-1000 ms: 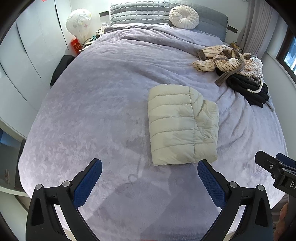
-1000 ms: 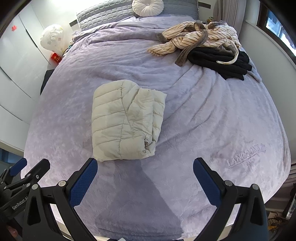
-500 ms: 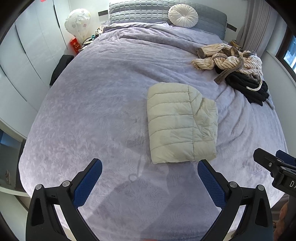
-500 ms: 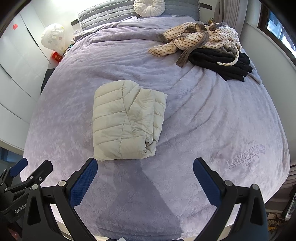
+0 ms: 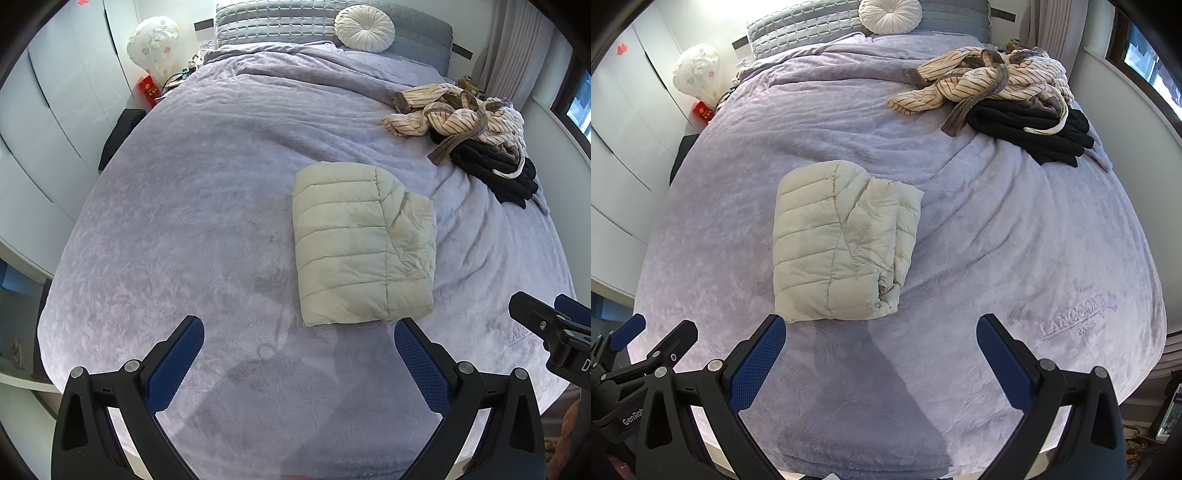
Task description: Fold large clothes
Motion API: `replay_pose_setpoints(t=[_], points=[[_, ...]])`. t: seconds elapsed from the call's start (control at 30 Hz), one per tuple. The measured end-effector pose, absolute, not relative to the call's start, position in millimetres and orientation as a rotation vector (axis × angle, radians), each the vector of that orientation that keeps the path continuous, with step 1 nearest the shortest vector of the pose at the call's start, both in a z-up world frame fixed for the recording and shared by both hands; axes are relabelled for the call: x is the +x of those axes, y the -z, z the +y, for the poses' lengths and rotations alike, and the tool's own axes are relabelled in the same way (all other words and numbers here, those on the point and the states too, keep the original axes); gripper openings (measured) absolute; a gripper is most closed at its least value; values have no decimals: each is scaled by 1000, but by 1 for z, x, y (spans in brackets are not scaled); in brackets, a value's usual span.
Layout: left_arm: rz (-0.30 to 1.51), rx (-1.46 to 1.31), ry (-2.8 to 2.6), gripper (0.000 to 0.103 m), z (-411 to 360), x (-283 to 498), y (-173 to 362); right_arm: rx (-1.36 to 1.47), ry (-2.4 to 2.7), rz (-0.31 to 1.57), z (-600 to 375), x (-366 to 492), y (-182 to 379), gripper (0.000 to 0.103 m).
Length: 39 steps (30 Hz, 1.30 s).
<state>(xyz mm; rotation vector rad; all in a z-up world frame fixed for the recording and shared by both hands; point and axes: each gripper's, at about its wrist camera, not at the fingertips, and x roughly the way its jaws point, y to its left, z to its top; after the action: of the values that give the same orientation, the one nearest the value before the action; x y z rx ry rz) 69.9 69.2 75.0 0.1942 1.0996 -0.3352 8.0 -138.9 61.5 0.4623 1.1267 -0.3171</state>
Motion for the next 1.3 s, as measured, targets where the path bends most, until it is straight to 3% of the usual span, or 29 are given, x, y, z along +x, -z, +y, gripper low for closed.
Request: replay_pose_setpoints(t=[1.3], points=[[1102, 193, 335, 103, 69, 71, -73, 456, 309, 1137, -141, 11, -60, 103]])
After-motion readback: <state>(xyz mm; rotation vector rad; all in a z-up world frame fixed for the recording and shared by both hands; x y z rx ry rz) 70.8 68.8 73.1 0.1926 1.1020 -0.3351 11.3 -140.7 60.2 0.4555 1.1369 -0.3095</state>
